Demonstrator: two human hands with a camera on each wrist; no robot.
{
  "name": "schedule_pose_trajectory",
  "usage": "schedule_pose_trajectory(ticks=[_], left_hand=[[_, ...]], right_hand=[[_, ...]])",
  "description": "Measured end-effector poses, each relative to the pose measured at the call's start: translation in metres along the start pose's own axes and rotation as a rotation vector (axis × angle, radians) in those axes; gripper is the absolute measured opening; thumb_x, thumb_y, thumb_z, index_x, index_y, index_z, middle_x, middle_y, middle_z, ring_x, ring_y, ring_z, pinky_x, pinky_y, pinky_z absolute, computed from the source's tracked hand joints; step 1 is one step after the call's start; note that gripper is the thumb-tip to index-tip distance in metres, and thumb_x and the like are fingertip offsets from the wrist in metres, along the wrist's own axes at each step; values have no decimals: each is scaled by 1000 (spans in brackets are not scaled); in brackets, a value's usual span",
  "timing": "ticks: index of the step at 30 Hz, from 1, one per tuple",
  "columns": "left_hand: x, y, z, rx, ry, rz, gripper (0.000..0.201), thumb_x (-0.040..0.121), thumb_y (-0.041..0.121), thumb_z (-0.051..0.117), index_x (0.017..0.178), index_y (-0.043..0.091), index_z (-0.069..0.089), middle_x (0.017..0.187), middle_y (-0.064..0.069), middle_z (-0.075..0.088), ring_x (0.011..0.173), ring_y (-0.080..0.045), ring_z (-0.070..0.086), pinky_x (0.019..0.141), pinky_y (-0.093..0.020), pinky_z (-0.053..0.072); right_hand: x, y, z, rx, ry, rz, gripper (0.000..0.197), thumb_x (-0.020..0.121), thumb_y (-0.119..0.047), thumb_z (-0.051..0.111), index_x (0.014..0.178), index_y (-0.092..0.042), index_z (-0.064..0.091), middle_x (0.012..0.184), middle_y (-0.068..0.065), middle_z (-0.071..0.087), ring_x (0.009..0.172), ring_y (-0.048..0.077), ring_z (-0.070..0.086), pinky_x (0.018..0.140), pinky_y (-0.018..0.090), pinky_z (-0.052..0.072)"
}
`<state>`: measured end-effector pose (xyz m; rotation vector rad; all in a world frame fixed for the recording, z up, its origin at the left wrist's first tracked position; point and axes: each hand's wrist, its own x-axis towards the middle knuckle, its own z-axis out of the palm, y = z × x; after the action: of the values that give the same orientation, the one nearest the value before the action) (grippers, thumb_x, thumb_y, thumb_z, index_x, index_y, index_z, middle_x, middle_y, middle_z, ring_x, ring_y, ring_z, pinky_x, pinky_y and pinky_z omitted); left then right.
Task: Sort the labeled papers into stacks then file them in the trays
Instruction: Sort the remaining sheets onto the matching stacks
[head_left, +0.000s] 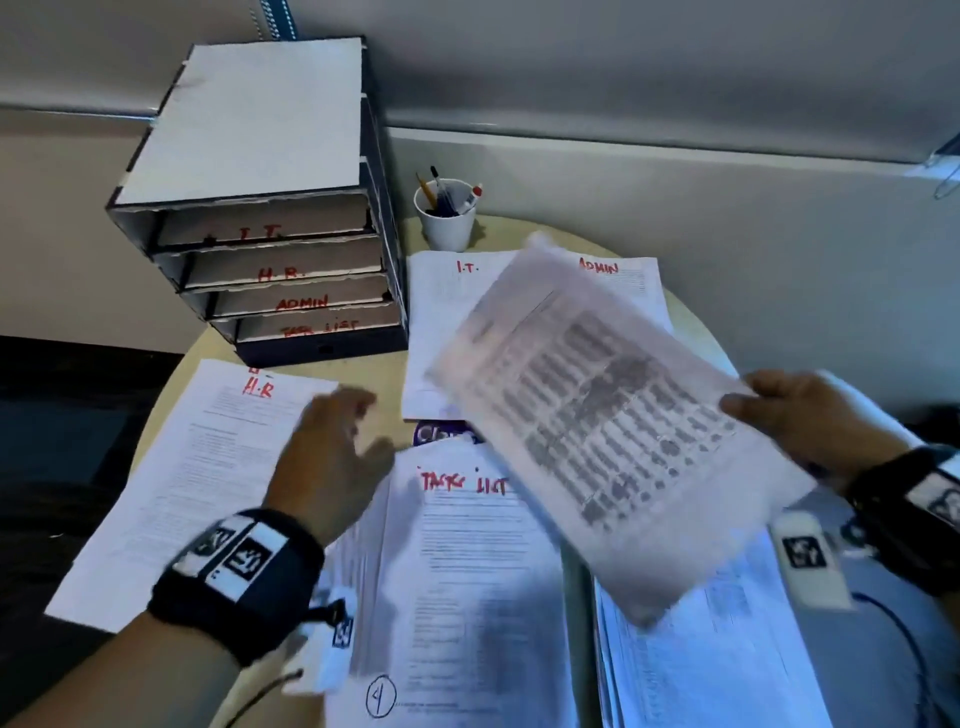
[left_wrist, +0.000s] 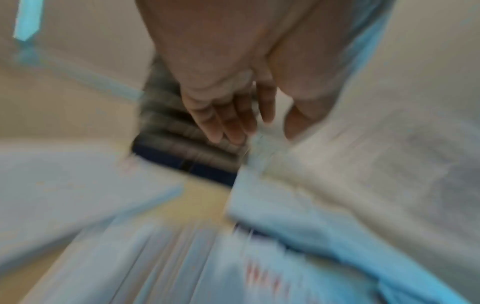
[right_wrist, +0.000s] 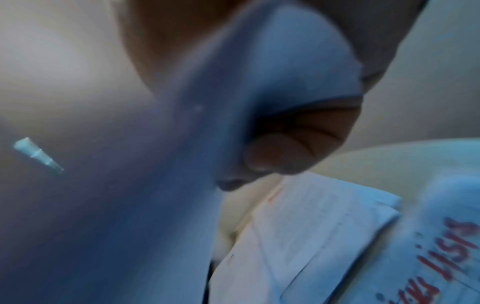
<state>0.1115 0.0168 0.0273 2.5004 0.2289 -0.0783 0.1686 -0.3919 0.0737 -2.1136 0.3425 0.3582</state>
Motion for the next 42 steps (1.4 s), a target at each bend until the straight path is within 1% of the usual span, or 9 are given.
schedule_pose_trajectory(ticks=[6,10,14,19,21,24,27,31,42], left_hand=[[-31,-28,66,489,-667,-45,105,76,63,65,157,28,8,165,-6,7,150,-27,14,116,-42,30],[-32,-35,76,509,-654,-51,98,85,54,65,158,29,4,166,-2,-5,152,-25,4,118,-42,28],[-28,-45,82,493,-630,-37,101,83,55,68,158,31,5,166,0,-6,153,-22,2,120,-36,24],[-28,-56,92,421,-567,-70,103,76,58,73,155,36,11,166,2,-4,152,-21,3,121,-38,21],[-28,-59,93,391,-542,-90,104,73,57,75,154,36,14,166,3,-3,152,-21,4,121,-40,22],[-20,-66,94,344,-488,-157,104,71,57,75,154,33,17,165,0,1,150,-25,8,119,-43,26],[-5,-71,92,284,-439,-238,98,65,55,79,145,26,31,155,-7,20,142,-30,23,111,-43,36],[10,-64,92,252,-404,-293,82,60,47,85,124,21,40,126,-10,39,117,-33,47,93,-44,51],[-1,-66,104,11,-342,-388,69,72,47,72,129,15,50,116,-11,54,102,-34,60,79,-36,52]], right_hand=[[84,27,15,349,273,136,30,97,-11,56,117,12,58,52,-1,66,35,3,57,36,13,43],[136,42,41,145,368,165,8,96,-19,56,98,-14,63,81,7,60,57,13,58,44,11,40],[178,57,56,-70,347,215,22,91,-25,55,86,-5,64,84,18,63,81,34,62,67,28,42],[199,64,57,-357,303,225,45,88,-38,49,115,-4,61,114,21,63,106,36,60,94,38,49],[188,63,56,-402,357,223,70,76,-58,55,129,-13,51,128,19,56,117,36,54,103,43,43],[125,37,77,-444,460,-8,50,87,-47,61,127,-19,53,125,15,57,119,34,51,101,44,41],[36,33,132,-498,174,-207,32,85,-32,69,113,-16,66,103,11,68,96,29,63,84,32,44],[-57,66,215,-620,-240,-62,68,78,-48,71,136,-26,44,120,6,55,108,25,58,92,30,46],[-78,91,248,-551,-157,11,63,78,-49,69,132,-39,38,125,-4,34,126,21,36,102,36,41]])
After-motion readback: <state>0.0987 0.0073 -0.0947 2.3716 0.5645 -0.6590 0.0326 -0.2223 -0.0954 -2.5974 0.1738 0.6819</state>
